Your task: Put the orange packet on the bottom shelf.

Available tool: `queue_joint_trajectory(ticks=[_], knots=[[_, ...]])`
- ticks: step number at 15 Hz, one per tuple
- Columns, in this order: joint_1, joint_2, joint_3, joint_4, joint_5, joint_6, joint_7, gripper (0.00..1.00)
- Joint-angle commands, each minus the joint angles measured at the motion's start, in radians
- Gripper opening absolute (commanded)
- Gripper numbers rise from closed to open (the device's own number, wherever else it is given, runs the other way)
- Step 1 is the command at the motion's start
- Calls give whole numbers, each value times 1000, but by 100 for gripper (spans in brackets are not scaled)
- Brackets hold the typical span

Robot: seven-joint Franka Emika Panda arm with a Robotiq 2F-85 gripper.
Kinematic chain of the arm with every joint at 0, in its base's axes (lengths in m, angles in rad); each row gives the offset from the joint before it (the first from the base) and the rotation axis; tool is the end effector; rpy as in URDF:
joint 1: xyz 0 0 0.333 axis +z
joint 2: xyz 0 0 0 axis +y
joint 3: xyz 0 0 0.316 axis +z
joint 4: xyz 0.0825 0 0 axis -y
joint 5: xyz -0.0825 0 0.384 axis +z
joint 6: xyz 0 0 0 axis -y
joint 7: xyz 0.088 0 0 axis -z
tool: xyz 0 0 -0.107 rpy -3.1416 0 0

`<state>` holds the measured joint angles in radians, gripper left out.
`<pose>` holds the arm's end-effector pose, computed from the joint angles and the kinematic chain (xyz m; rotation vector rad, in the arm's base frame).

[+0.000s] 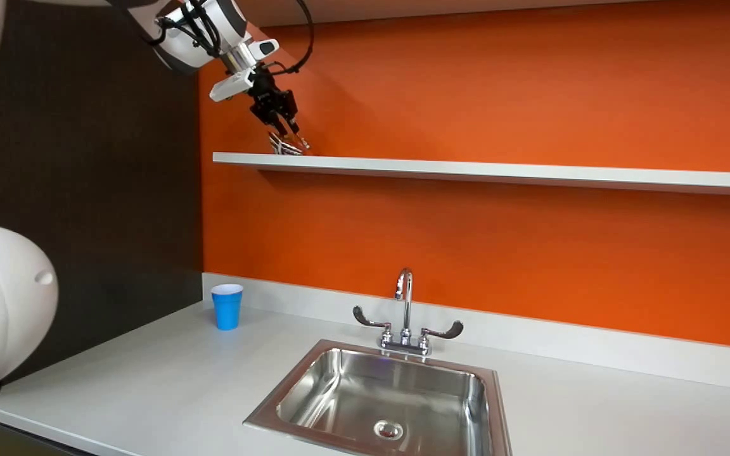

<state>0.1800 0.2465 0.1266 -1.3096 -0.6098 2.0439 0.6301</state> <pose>0.6491 0.1590 0.6642 2.6748 -0.2536 0.9585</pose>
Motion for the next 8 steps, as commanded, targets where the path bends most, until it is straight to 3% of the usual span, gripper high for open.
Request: queue_joint_trajectory(ticks=[1,4,8], knots=[[6,8,-2,37,-9,-20,10,78],[2,-10,-1,28,-1,-18,9,100],[0,-46,2,2,9,-24,3,100]])
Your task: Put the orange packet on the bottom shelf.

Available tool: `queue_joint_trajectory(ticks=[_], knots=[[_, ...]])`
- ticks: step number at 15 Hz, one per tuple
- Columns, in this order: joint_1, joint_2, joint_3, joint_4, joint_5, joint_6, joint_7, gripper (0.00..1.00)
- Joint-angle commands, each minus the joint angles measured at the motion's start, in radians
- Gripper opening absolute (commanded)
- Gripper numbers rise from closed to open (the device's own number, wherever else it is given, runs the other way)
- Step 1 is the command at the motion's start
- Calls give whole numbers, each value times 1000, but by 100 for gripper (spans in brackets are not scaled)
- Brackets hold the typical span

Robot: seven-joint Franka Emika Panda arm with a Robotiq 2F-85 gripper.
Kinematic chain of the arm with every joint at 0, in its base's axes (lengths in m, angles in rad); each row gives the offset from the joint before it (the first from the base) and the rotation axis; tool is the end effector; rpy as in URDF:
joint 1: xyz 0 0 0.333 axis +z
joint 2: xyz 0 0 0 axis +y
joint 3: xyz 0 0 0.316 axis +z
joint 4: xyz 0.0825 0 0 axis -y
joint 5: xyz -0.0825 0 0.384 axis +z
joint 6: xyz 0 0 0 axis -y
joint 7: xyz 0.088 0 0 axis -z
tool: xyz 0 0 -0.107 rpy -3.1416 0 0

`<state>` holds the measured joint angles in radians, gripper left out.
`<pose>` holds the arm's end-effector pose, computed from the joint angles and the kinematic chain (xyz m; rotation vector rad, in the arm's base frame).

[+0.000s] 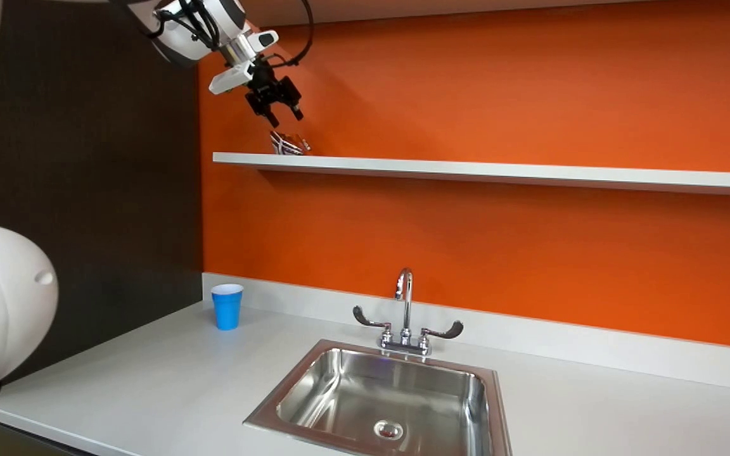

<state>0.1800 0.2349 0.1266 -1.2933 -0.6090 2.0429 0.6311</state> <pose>0.6444 0.1577 0.6801 2.6704 -0.2659 0.9947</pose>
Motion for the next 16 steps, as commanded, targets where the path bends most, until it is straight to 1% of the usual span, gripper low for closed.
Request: queue_joint_trajectory(ticks=[1,7,13,16], knots=[[-1,-45,3,-24,14,-23,-1,100],[-7,-132,7,-102,81,-35,-17,100],[-8,-265,1,-242,187,-32,-47,100],[-4,-330,-4,-305,237,-92,-87,100]])
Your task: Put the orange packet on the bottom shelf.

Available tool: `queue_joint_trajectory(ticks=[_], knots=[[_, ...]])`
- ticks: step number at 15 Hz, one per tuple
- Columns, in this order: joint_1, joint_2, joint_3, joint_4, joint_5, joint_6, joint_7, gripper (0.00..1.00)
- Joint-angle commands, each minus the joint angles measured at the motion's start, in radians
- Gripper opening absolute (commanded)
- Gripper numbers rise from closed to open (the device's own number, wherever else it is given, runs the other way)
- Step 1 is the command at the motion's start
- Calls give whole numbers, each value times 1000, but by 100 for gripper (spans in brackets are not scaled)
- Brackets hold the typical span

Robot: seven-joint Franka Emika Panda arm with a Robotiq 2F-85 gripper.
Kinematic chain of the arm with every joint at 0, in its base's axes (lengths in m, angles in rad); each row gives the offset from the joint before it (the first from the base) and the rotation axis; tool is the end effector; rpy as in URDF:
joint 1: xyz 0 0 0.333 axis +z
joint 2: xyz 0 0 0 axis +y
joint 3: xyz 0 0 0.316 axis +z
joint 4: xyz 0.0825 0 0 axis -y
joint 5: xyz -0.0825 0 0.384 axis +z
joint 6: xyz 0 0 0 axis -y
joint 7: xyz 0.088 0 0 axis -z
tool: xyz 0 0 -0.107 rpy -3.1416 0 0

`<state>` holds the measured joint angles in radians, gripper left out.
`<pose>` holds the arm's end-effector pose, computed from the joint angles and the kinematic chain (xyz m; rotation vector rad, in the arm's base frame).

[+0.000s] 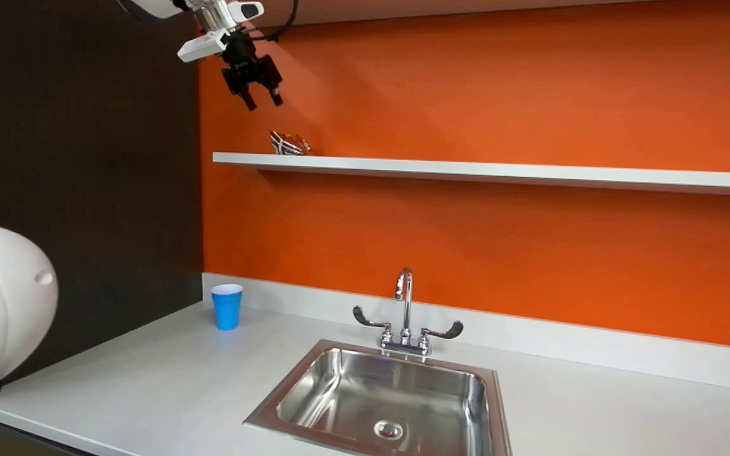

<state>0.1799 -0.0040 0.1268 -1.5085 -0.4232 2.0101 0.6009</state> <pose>0.5673 0.1543 0.7113 2.8202 -0.2998 0.9291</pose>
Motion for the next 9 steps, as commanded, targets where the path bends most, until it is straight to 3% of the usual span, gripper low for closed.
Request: queue_joint_trajectory(ticks=[1,6,9], knots=[[-17,-104,9,-97,60,-110,-73,100],[-33,-161,6,-174,91,-344,-165,100],[-42,-201,-3,-264,145,-376,-240,100]])
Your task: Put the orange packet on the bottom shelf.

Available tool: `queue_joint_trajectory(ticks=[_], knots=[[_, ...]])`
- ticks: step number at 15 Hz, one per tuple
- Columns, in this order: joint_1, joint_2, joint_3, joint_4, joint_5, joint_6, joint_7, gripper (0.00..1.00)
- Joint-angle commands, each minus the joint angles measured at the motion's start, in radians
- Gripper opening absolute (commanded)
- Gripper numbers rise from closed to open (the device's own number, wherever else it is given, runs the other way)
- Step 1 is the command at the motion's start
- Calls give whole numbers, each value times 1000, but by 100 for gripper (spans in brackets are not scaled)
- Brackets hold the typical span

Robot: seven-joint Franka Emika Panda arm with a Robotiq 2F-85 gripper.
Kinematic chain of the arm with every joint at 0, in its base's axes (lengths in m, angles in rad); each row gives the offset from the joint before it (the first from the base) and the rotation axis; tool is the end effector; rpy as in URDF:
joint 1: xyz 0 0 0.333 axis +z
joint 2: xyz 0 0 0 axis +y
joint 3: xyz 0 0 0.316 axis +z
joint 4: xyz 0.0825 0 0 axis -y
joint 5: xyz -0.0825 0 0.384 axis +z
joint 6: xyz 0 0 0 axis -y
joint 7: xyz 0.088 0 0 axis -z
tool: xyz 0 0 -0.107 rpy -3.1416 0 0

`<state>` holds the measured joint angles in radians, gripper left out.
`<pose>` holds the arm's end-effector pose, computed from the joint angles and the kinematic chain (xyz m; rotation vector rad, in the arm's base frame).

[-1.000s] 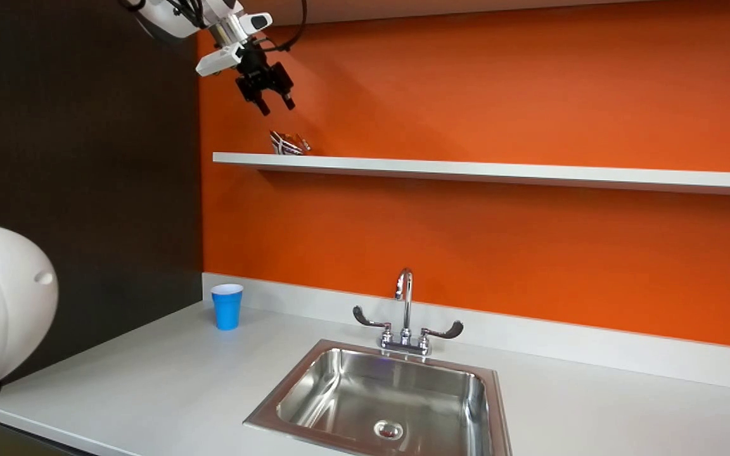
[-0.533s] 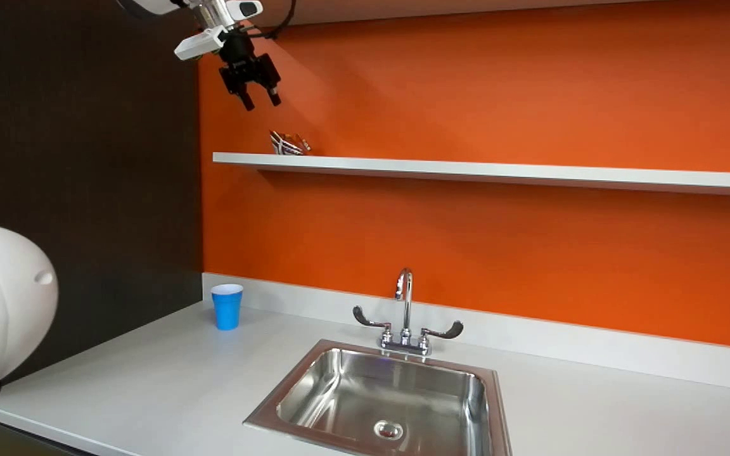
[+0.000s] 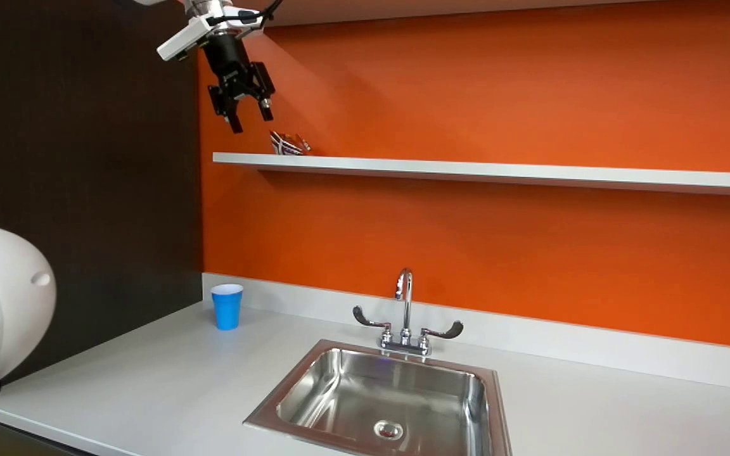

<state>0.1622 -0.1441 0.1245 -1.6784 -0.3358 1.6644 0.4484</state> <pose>0.5048 0.1205 0.6648 2.8279 -0.2152 0.3532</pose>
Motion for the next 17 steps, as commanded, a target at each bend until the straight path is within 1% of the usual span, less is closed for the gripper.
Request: queue_joint_trajectory(ticks=[1,4,6,9,12,13,15,17], knots=[[-28,-77,-6,-136,79,-27,-117,100],[-30,-120,-20,-257,146,3,-225,100],[-31,-147,-27,-330,173,18,-268,100],[-35,-181,-34,-423,188,30,-307,100],[-42,-209,-34,-497,166,26,-310,100],[-41,-156,-19,-429,166,3,-277,100],[-43,-172,-22,-466,166,7,-280,100],[-44,-179,-22,-475,166,9,-281,100]])
